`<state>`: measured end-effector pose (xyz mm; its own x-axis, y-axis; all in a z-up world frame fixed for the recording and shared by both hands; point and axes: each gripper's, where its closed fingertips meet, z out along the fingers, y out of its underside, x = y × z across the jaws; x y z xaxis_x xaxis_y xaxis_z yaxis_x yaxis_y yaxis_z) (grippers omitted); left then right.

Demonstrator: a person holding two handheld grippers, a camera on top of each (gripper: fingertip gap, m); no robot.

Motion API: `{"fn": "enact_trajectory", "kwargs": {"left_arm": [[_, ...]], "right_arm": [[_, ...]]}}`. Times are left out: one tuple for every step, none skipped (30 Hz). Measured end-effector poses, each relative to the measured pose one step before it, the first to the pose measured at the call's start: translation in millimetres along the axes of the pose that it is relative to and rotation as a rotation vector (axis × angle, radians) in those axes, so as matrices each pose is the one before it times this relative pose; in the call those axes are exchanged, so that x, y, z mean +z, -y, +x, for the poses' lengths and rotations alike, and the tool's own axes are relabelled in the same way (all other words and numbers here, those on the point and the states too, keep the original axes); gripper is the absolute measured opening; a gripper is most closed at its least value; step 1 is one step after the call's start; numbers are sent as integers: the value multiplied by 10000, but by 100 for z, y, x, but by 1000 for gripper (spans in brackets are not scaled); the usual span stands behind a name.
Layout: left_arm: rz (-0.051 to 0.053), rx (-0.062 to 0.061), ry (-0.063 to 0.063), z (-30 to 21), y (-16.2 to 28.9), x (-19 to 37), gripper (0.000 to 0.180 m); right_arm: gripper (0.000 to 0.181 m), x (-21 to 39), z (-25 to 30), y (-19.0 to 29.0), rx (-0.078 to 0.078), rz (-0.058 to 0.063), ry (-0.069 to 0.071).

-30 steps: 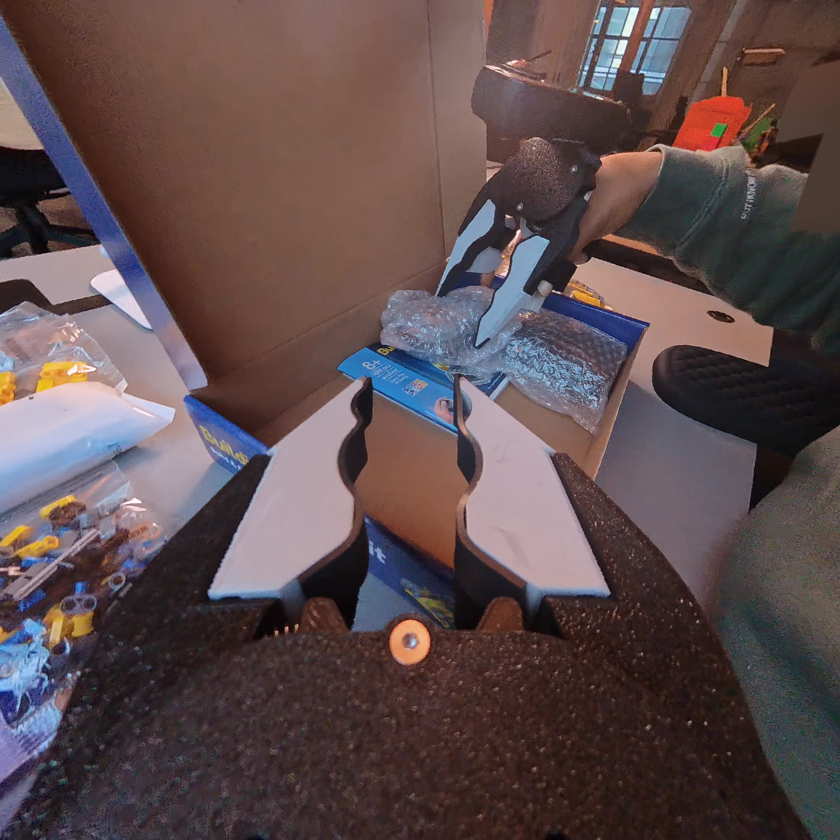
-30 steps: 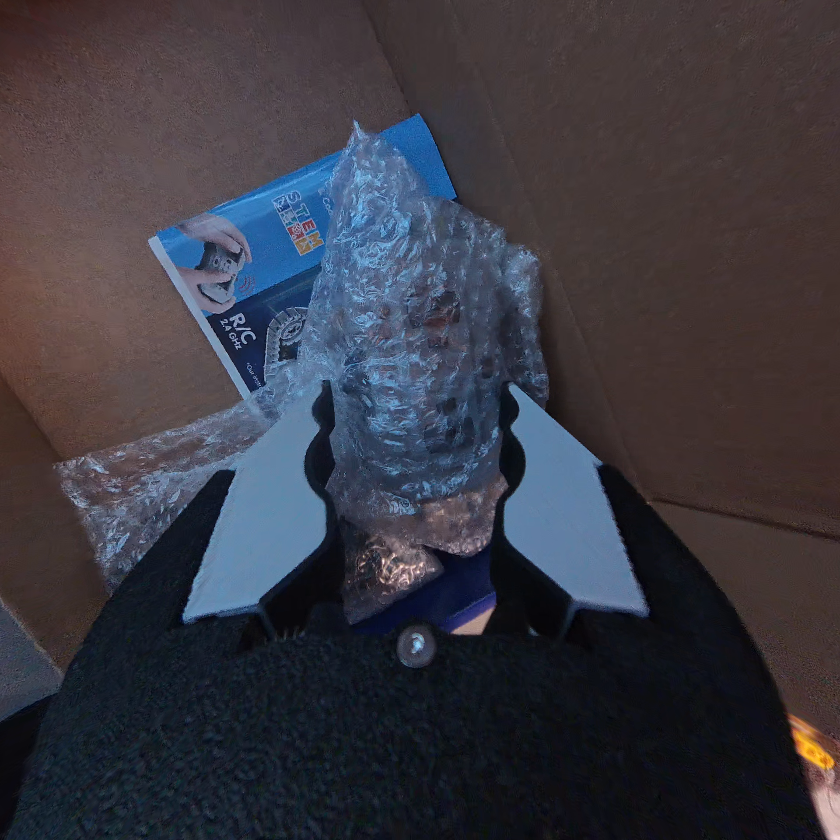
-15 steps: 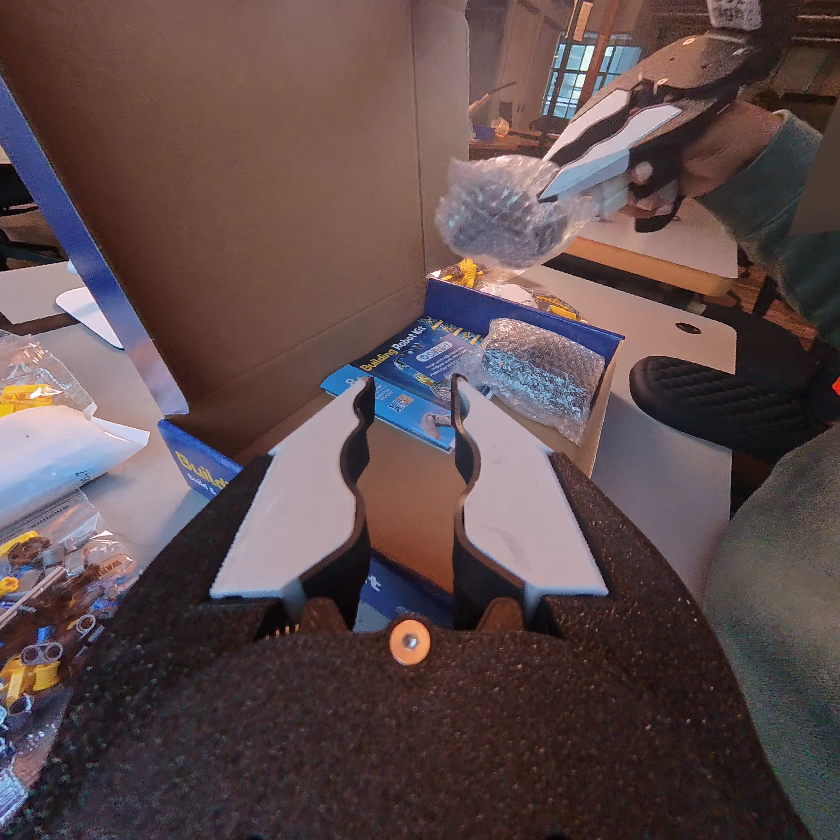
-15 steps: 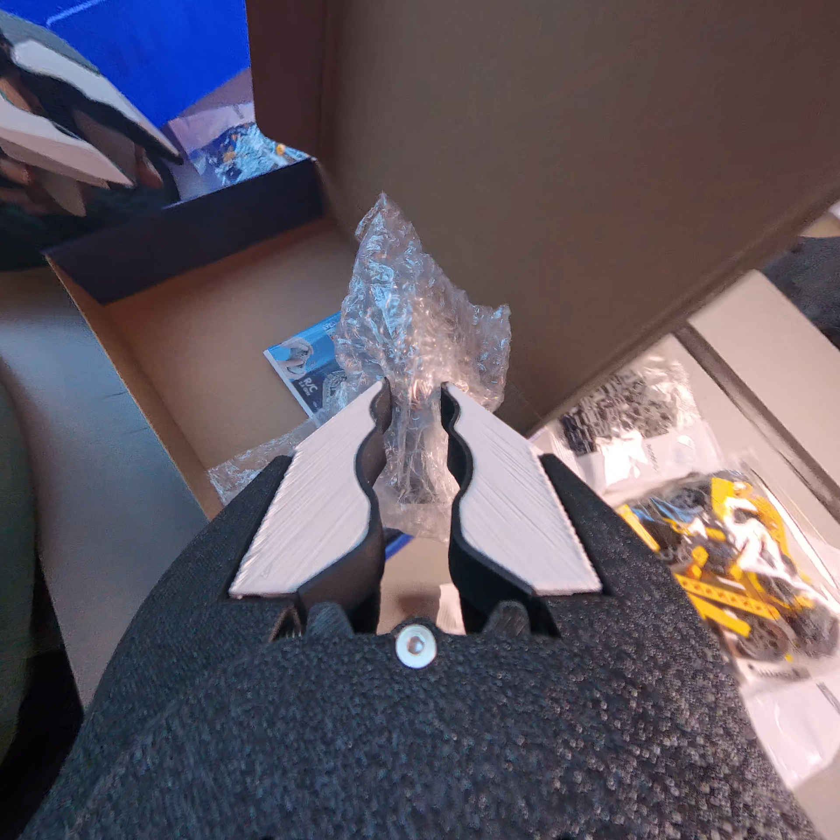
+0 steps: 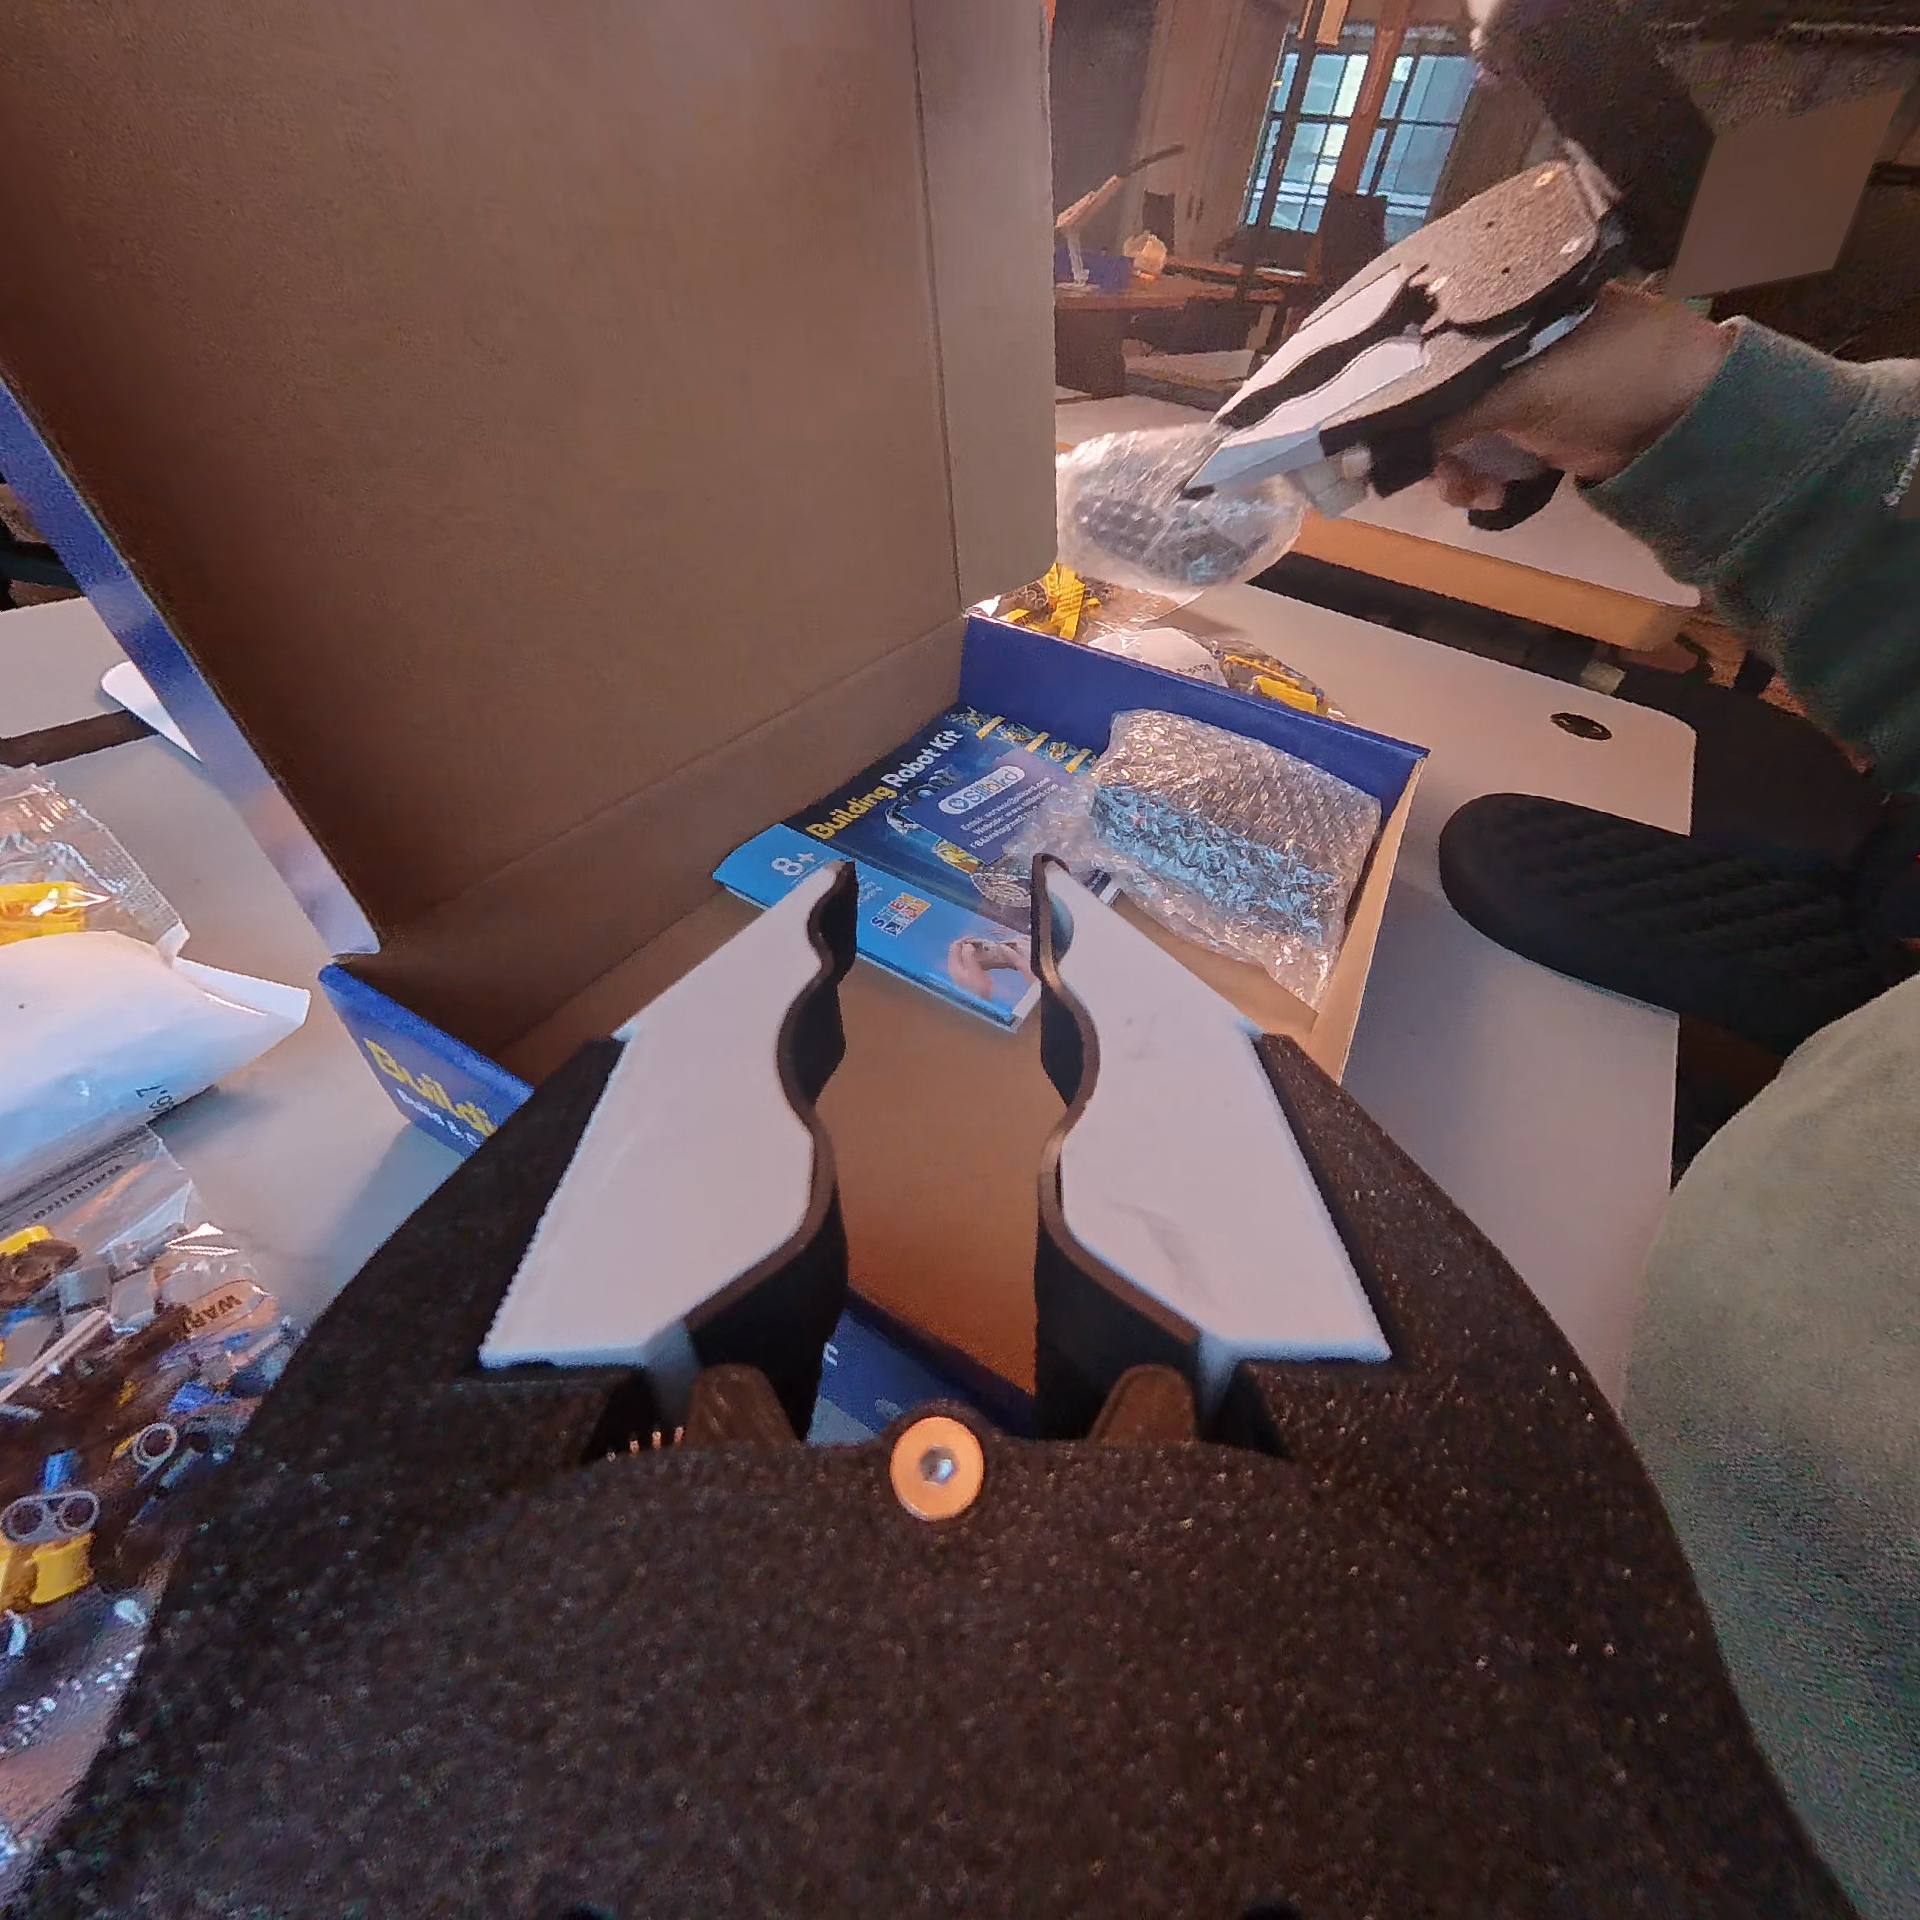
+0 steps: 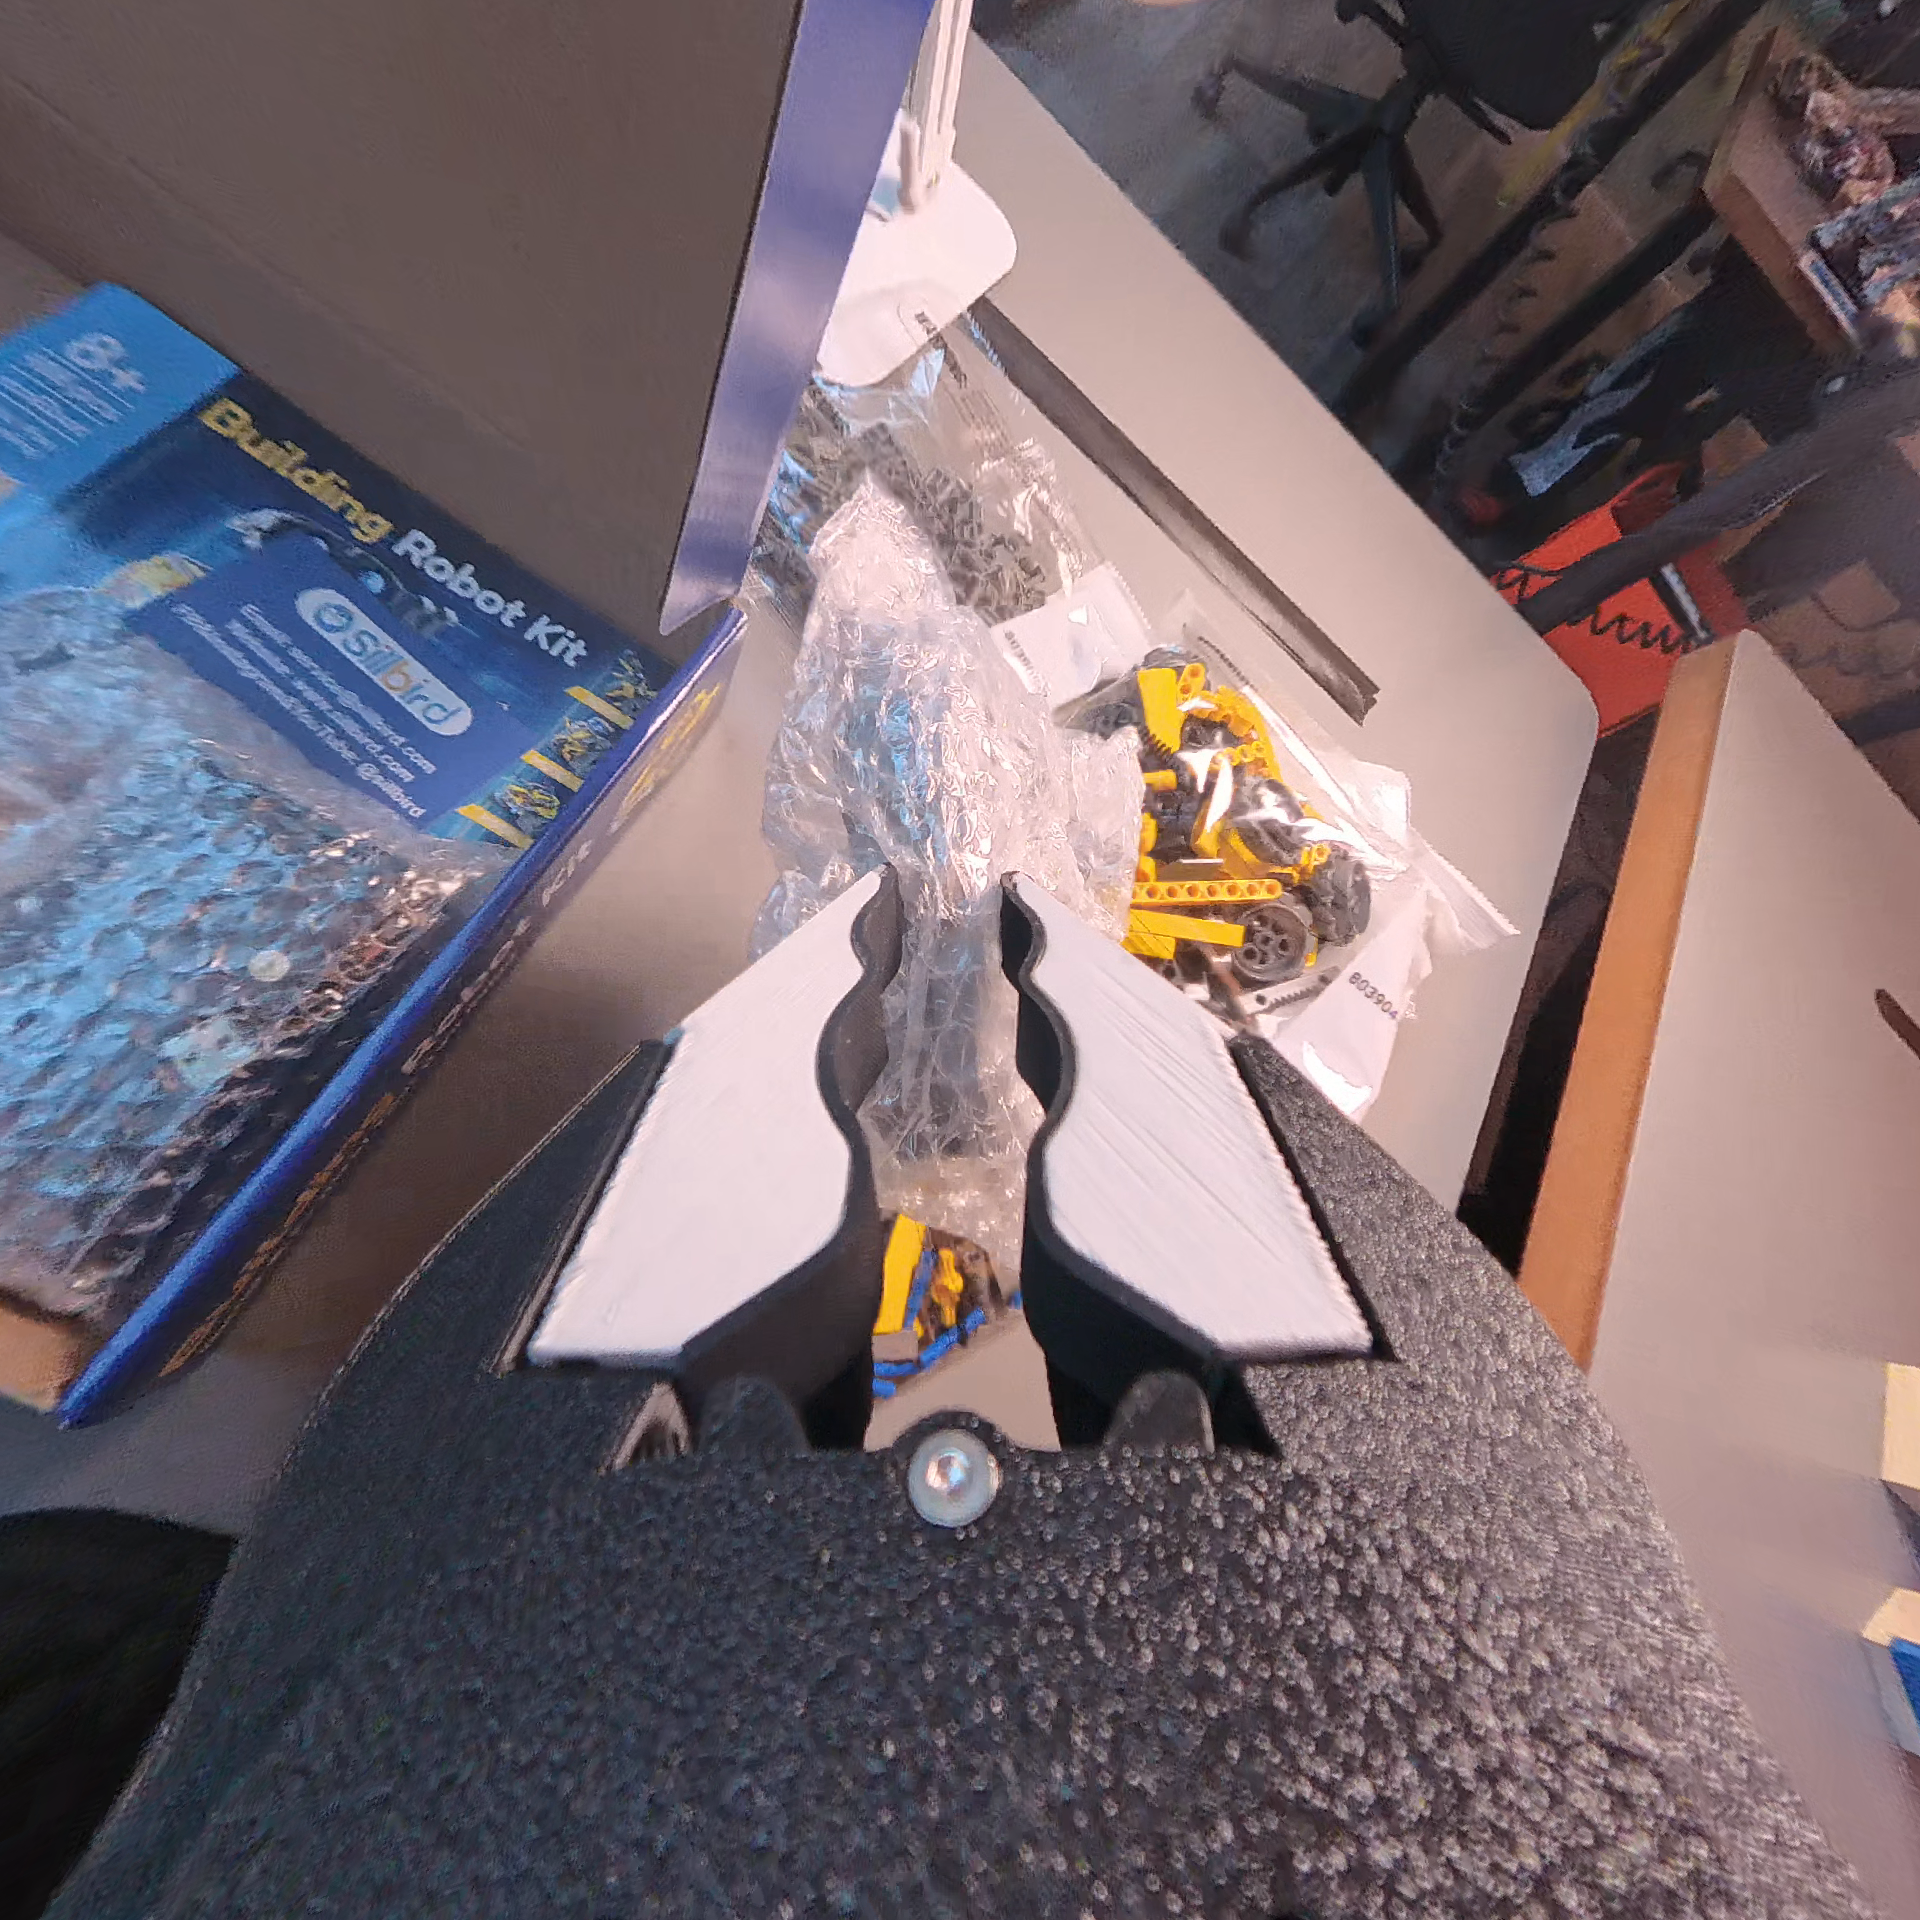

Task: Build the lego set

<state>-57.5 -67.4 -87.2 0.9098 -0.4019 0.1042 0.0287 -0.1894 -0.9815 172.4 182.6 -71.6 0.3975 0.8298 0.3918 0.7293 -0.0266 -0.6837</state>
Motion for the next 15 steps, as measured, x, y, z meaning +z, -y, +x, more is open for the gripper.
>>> {"fn": "enact_trajectory", "kwargs": {"left_arm": [[-57,19,42,39,-104,4,33],[-53,13,49,-8,-99,-23,33],[-32,-2,44,-22,-55,-59,33],[-18,-19,41,-43,-18,-91,33],[-21,-23,50,-98,-22,-113,33],[-27,-18,60,-121,-39,-107,33],[-27,-21,54,-128,-45,-91,33],[-19,-31,32,-95,-46,-49,33],[-8,-30,10,-57,-24,-6,33],[-9,-17,5,-35,-30,37,33],[-12,-2,10,-45,-28,70,33],[-3,7,7,-37,-22,104,33],[10,8,-10,-14,12,142,33],[25,6,-39,27,49,181,33],[27,2,-63,54,78,206,33]], "right_arm": [[17,1245,-605,-445,-118,-176,2],[17,1307,-981,-537,-41,-218,198],[16,1305,-1294,-444,44,-149,370],[17,1148,-1384,-199,69,19,421],[17,777,-808,-80,77,16,112],[17,354,-400,1,-46,-7,-51],[18,-45,-245,6,-52,-49,-8],[18,-208,-702,-133,139,-131,364],[13,-365,-914,-162,140,-107,488],[10,-368,-945,-376,13,-182,389],[8,-238,-656,-635,-139,-289,129],[8,-63,-473,-798,-214,-361,0],[7,110,-186,-650,-195,-247,-125],[6,109,294,-155,-121,61,-316],[5,114,628,-32,-37,110,-357]]}}
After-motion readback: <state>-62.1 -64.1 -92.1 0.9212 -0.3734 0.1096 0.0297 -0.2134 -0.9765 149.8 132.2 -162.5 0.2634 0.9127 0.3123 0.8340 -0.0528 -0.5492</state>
